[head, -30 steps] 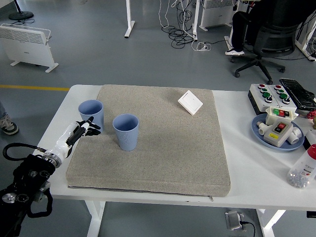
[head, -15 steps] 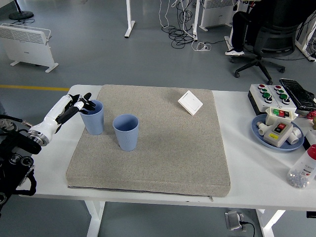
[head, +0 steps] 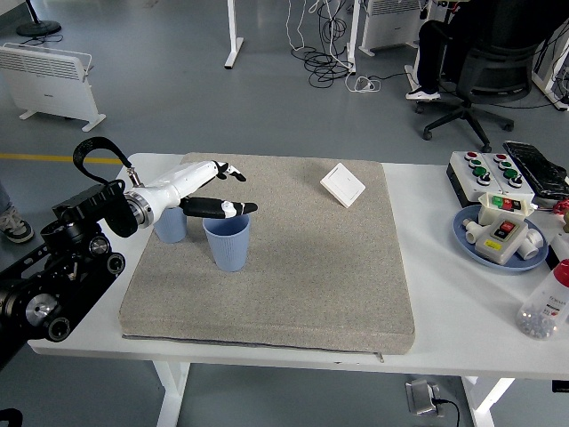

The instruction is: Push cup pick cup insert cup

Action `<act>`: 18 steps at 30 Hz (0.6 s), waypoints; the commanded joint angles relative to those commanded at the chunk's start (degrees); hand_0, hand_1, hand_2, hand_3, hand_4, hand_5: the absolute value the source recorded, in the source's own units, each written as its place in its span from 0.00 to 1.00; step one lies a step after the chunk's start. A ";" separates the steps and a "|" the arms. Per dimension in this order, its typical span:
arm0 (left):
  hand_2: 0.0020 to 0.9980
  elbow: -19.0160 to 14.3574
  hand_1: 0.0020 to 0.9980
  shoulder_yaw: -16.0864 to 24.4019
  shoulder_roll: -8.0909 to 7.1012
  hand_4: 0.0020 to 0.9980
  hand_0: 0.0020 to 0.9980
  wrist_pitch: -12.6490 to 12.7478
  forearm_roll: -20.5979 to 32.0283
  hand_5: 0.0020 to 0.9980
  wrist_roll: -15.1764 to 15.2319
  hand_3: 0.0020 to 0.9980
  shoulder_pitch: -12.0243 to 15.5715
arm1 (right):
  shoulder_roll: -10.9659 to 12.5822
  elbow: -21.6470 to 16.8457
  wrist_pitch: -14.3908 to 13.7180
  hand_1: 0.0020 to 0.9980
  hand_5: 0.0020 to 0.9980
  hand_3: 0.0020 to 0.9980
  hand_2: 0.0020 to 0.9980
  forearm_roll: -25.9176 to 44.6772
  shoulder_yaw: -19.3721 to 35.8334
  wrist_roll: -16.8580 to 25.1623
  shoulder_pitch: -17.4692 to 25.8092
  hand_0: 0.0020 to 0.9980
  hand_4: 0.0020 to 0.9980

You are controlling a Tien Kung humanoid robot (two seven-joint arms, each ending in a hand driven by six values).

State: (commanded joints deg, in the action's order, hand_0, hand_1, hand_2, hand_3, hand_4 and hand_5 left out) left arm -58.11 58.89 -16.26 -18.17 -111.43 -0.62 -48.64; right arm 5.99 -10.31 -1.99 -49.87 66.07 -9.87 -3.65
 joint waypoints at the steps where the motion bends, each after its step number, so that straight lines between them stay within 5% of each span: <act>1: 1.00 1.21 0.95 -0.73 0.45 0.99 0.95 -0.46 -0.72 0.71 -0.28 0.95 -0.92 | 0.02 0.00 0.00 0.63 0.44 0.56 0.63 0.03 -0.06 0.00 -0.03 0.75 0.07; 9: 1.00 9.24 0.97 -5.23 3.58 1.00 0.97 -3.93 -4.02 0.61 -1.35 1.00 -5.52 | 0.24 0.00 -0.06 0.63 0.45 0.56 0.63 0.02 -0.33 0.01 -0.17 0.75 0.07; 18: 1.00 14.31 0.96 -7.48 5.15 1.00 0.95 -5.47 -9.40 0.58 -2.20 1.00 -7.28 | 0.44 0.00 -0.10 0.63 0.45 0.56 0.63 -0.10 -0.51 -0.01 -0.33 0.75 0.07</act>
State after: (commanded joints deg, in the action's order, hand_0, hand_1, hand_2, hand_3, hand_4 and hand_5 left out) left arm -43.80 51.41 -11.11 -23.65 -120.84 -2.82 -55.91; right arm 6.43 -10.31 -2.09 -49.96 65.55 -9.87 -3.98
